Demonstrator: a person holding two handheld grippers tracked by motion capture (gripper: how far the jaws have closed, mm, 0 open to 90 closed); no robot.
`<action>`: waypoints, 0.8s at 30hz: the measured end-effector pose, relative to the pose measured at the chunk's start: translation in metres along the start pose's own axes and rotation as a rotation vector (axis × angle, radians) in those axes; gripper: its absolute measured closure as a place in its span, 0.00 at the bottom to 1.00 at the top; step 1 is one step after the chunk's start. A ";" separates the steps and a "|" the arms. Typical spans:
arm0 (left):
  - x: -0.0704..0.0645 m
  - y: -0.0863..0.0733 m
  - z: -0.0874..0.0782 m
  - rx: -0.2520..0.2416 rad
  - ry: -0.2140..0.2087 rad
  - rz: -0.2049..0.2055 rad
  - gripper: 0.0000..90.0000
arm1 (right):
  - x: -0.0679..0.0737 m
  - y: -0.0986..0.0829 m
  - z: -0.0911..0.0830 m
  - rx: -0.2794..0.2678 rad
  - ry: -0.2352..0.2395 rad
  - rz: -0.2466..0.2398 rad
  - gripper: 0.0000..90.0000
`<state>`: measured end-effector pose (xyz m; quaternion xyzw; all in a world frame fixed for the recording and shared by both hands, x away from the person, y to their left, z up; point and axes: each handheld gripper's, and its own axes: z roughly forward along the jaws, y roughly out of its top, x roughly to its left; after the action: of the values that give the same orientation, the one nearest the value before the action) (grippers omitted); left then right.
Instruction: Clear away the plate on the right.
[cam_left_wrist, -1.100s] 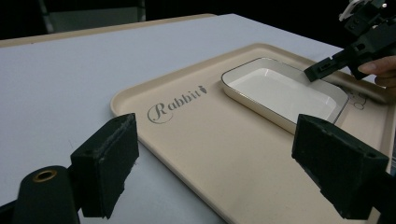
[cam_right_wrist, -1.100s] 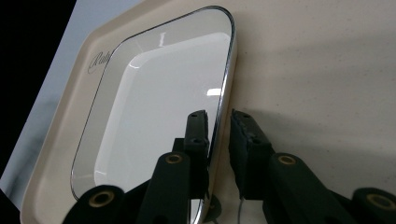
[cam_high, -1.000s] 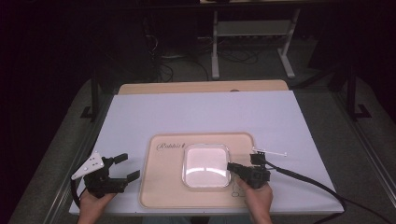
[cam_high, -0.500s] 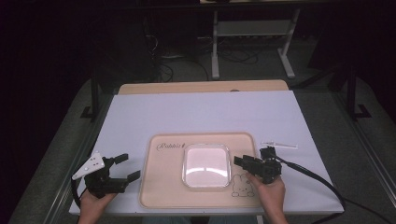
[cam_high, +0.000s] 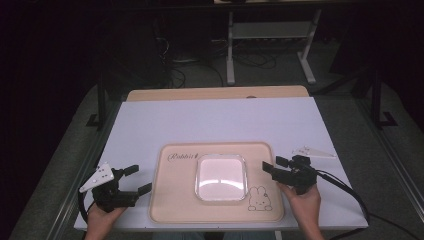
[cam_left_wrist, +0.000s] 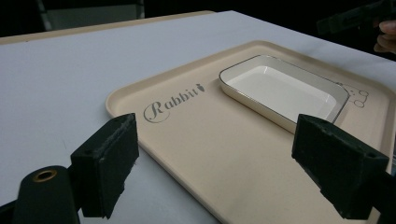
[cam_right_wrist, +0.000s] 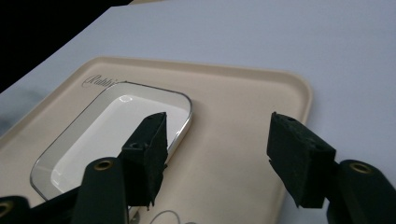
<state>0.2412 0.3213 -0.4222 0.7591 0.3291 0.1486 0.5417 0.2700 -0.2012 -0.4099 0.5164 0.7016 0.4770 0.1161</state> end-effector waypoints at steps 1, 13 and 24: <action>0.000 0.000 0.000 0.000 0.000 0.000 0.16 | -0.002 0.001 -0.002 -0.011 0.003 -0.006 0.38; 0.000 0.000 0.000 0.002 0.002 0.001 0.16 | -0.020 0.011 -0.021 -0.083 -0.029 -0.079 0.31; 0.000 0.000 0.000 0.003 0.001 -0.005 0.16 | -0.036 0.003 -0.032 -0.109 -0.083 -0.159 0.27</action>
<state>0.2415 0.3211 -0.4224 0.7590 0.3312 0.1471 0.5409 0.2668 -0.2492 -0.4025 0.4713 0.7079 0.4821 0.2107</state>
